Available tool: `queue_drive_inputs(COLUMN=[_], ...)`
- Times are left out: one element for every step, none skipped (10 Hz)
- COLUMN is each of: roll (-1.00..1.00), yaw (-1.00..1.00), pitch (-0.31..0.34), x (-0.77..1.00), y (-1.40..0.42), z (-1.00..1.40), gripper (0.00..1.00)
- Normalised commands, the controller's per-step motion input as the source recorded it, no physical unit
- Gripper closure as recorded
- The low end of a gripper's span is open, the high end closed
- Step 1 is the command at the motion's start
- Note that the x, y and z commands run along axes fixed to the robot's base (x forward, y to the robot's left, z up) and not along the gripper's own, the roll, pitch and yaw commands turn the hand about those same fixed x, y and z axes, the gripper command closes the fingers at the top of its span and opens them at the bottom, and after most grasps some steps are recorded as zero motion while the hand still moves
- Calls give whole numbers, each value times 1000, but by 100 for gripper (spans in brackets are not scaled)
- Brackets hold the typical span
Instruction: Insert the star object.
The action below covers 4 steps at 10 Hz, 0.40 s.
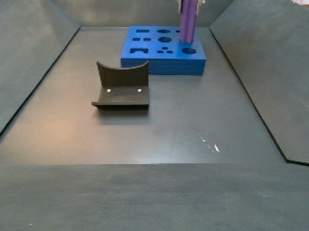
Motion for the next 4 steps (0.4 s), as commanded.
queue_drive_inputs(roll=[69,63,-90,40], yaw=[14,0,0,129], pitch=[-224,-314,-333,-301], x=[-229,-234,-146,-214], y=[-120,-251,0,-160], z=[-829,-637,-320,-189], gripper=[100,100,100,100])
